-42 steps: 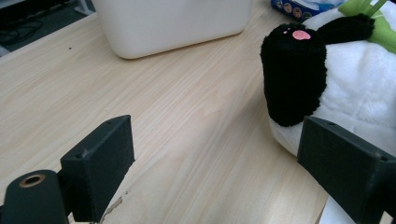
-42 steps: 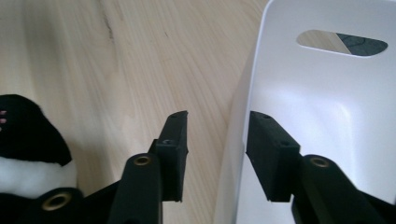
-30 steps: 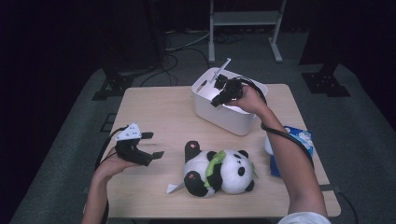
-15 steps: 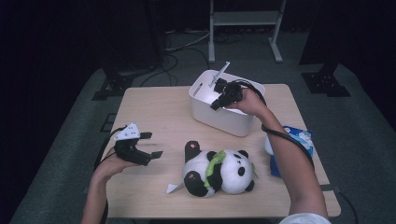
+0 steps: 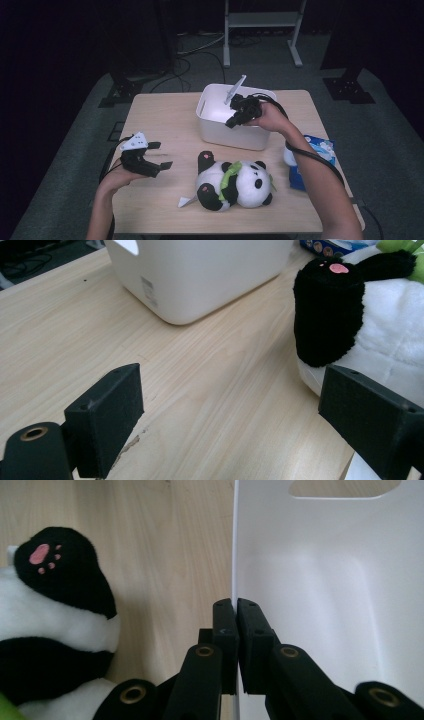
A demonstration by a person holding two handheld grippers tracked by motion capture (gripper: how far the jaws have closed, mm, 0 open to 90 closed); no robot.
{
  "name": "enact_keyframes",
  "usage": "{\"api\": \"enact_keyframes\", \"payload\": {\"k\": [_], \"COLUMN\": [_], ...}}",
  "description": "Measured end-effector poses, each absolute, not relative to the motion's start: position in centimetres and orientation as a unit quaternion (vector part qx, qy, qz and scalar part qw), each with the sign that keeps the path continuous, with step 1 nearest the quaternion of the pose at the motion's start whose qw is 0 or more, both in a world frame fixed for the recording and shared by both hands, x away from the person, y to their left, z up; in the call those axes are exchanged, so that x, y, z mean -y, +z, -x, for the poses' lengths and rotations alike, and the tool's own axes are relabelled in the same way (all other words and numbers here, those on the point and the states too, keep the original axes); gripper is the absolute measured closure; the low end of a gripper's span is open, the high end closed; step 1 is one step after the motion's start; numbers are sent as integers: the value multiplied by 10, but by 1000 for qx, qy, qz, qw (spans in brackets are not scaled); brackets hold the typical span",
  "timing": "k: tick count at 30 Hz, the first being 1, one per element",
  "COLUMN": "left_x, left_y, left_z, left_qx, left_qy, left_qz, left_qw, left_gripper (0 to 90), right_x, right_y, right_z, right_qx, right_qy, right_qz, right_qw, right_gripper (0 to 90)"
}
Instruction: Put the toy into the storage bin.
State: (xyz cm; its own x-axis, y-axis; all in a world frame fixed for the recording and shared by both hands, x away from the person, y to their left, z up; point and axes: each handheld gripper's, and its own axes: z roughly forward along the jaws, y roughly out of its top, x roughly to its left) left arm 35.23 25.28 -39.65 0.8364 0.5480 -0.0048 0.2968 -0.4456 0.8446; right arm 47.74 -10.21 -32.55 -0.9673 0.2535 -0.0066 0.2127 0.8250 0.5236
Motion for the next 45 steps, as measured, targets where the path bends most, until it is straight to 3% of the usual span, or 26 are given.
{"api": "enact_keyframes", "payload": {"k": [33,45], "left_x": [-254,-253], "left_y": [-403,-404], "left_z": [-354,-354], "left_qx": [-256,-256], "left_qy": [128,125], "left_qz": [-844,-845], "left_qw": [454,453], "left_gripper": [95,95], "right_x": [103,120], "right_y": [-327,-307], "right_z": [-439,-419], "right_qx": [-956,-942], "right_qy": [281,322], "right_qz": [-84,-89], "right_qw": [16,29], "right_gripper": [856,664]}}
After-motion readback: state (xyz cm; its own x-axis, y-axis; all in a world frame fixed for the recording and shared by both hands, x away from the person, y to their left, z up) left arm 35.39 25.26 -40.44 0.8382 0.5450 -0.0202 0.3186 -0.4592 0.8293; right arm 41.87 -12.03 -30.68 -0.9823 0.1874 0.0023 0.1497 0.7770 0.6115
